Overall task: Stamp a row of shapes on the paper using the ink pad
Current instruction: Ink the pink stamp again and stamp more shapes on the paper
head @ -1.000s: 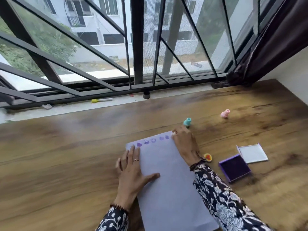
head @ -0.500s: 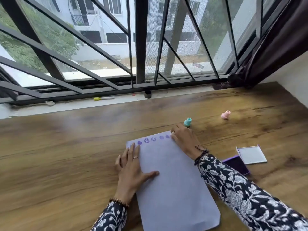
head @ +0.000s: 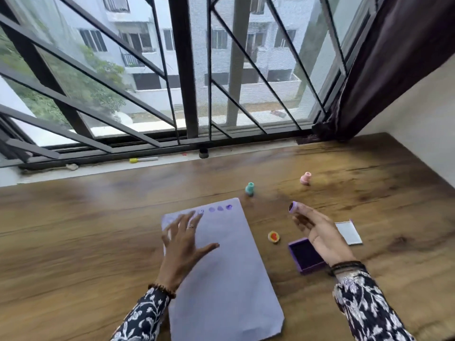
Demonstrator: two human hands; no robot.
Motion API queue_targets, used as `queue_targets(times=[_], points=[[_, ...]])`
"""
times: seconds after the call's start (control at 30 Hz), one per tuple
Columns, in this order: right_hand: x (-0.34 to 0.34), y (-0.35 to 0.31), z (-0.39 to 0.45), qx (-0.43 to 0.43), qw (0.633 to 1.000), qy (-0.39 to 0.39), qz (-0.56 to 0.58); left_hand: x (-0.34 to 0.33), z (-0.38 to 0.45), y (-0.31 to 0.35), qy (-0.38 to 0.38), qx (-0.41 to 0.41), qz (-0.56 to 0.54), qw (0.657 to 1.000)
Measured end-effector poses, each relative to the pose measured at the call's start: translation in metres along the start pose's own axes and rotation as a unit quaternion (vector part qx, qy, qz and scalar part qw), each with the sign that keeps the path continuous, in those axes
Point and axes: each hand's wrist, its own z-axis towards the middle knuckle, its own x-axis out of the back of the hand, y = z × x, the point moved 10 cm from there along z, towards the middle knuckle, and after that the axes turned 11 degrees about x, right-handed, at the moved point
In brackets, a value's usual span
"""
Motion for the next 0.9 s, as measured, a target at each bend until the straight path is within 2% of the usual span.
queue_targets(times=[0.17,0.3,0.47,0.53,0.57,0.6,0.67,0.73,0.8,0.9], points=[[0.041,0.008,-0.010,-0.038,0.996,0.028,0.079,-0.051,-0.018,0.130,-0.058,-0.163,0.025,0.985],[0.059,0.015,-0.017,-0.050,0.992,0.050,0.102,-0.084,-0.020,0.176,-0.096,-0.204,0.034,0.974],[0.062,0.019,-0.018,-0.046,0.997,0.014,0.062,-0.096,-0.014,0.176,-0.120,-0.185,0.020,0.975],[0.059,0.018,-0.017,-0.046,0.998,-0.005,0.044,-0.092,-0.008,0.169,-0.135,-0.116,-0.069,0.982],[0.057,0.016,-0.016,-0.043,0.998,-0.017,0.035,-0.088,-0.003,0.162,-0.143,-0.053,-0.153,0.976],[0.054,0.013,-0.015,-0.037,0.999,-0.032,0.023,-0.088,-0.001,0.152,-0.162,0.019,-0.259,0.952],[0.047,0.005,-0.012,-0.013,0.997,-0.066,-0.023,-0.097,-0.004,0.145,-0.234,0.130,-0.469,0.842],[0.035,-0.007,-0.008,0.028,0.991,-0.104,-0.083,-0.102,-0.010,0.149,-0.280,0.166,-0.589,0.740],[0.023,-0.020,-0.005,0.081,0.975,-0.143,-0.147,-0.100,-0.012,0.154,-0.292,0.168,-0.632,0.698],[0.010,-0.032,-0.002,0.134,0.953,-0.174,-0.208,-0.097,-0.012,0.158,-0.291,0.162,-0.639,0.693]])
